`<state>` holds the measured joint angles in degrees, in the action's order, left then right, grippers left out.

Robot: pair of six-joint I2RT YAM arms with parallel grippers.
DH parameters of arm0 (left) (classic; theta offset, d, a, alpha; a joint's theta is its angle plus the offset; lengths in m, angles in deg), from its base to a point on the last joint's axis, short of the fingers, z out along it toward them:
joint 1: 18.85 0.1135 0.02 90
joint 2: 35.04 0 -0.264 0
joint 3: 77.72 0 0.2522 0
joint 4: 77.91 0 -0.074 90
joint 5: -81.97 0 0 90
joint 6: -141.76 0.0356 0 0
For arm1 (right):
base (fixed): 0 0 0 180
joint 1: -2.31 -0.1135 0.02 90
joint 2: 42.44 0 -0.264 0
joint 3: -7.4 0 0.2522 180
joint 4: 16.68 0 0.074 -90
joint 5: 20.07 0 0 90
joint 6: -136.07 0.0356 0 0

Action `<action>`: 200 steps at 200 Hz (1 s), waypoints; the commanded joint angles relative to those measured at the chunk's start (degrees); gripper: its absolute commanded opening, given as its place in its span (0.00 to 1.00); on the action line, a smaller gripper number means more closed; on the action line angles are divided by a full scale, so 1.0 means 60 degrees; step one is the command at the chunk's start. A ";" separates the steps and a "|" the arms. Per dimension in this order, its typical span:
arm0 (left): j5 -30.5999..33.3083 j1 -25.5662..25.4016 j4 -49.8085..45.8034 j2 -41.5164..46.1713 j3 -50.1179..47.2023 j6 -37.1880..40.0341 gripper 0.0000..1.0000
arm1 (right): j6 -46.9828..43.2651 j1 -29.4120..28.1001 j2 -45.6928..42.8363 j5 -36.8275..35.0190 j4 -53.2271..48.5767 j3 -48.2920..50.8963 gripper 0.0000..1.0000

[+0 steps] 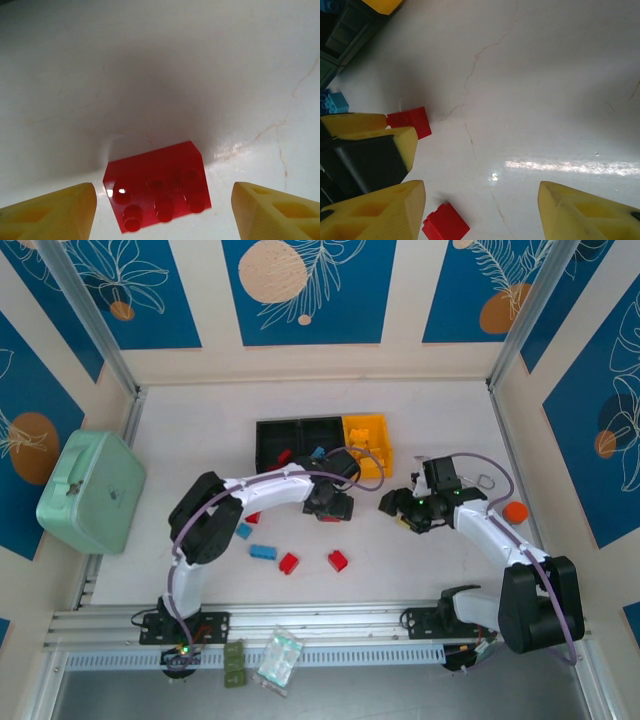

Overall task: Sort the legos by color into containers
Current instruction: Pick up the lego from the center of the table.

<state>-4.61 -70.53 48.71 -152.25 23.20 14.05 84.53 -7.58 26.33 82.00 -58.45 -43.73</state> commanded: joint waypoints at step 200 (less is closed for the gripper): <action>0.1147 0.1652 -0.0707 0.3367 -0.0948 0.1150 0.48 | 0.0189 -0.2253 0.0615 0.0156 0.0965 -0.1141 0.61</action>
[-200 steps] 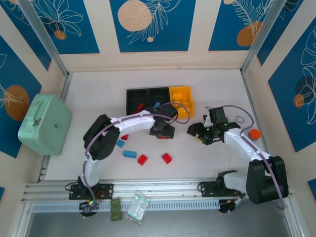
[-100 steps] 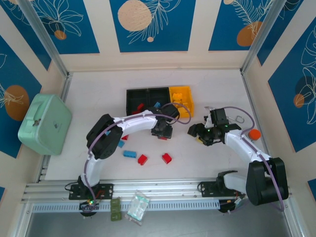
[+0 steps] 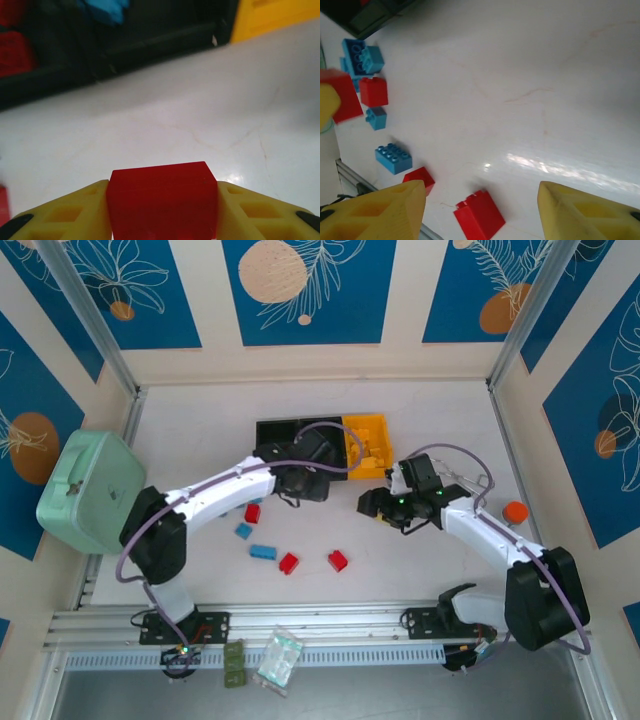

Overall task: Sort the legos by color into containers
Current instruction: Pick up the lego from the center of the table, then place the lego in the container.

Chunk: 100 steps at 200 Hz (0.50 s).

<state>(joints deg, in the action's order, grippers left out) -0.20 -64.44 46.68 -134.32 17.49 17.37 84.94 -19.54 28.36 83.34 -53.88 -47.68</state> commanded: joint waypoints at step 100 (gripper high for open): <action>0.0482 0.2806 -0.0802 -0.2071 0.3000 0.1935 0.48 | 0.0329 -0.0622 0.0577 -0.0314 0.0234 -0.0884 0.61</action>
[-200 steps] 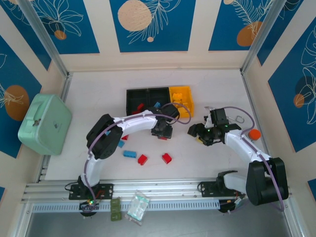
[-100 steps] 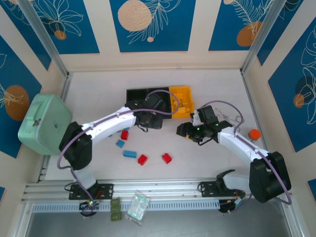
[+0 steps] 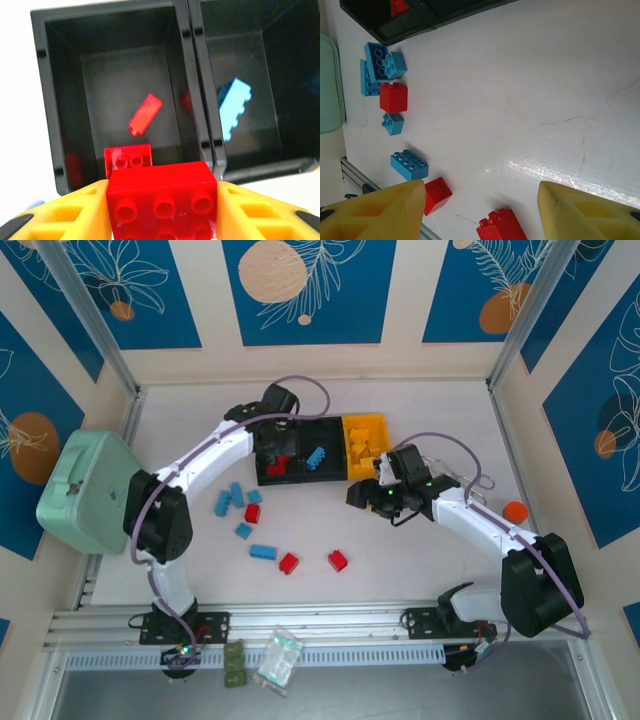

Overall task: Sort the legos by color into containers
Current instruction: Place the lego in the container.

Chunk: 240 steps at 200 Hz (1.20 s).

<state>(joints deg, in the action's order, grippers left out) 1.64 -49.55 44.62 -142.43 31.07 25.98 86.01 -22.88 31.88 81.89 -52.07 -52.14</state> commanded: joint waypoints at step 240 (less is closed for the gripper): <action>-0.1444 0.0469 -0.0194 0.0535 -0.0686 0.0640 0.63 | -0.0711 0.0082 -0.0290 -0.0398 -0.0866 -0.0511 0.62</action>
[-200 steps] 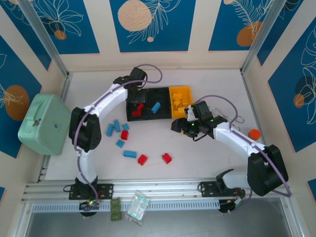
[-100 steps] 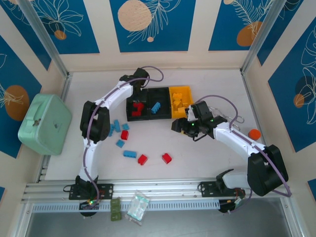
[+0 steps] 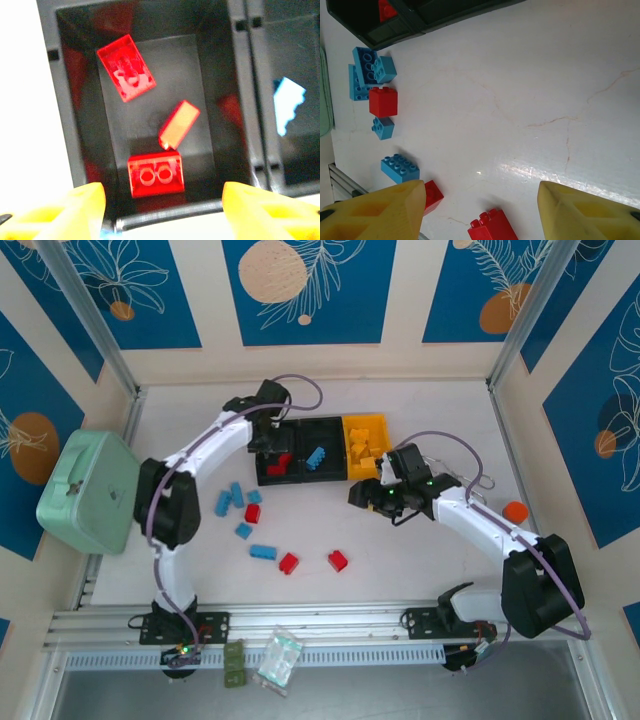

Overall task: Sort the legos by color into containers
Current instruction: Place the lego in the container, then pick up the lego from the center of the table.

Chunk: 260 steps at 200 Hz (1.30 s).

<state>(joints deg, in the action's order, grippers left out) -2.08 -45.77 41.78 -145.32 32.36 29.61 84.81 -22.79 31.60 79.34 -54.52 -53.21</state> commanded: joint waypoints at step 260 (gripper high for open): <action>0.0162 -0.0392 0.1379 0.2361 -0.6139 -0.0804 0.33 | -0.0371 -0.0844 0.0163 0.0270 0.0054 -0.0160 0.61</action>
<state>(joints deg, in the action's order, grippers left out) -1.33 -48.02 50.06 -131.59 -3.97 24.80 81.91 -27.58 32.10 81.15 -54.21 -53.83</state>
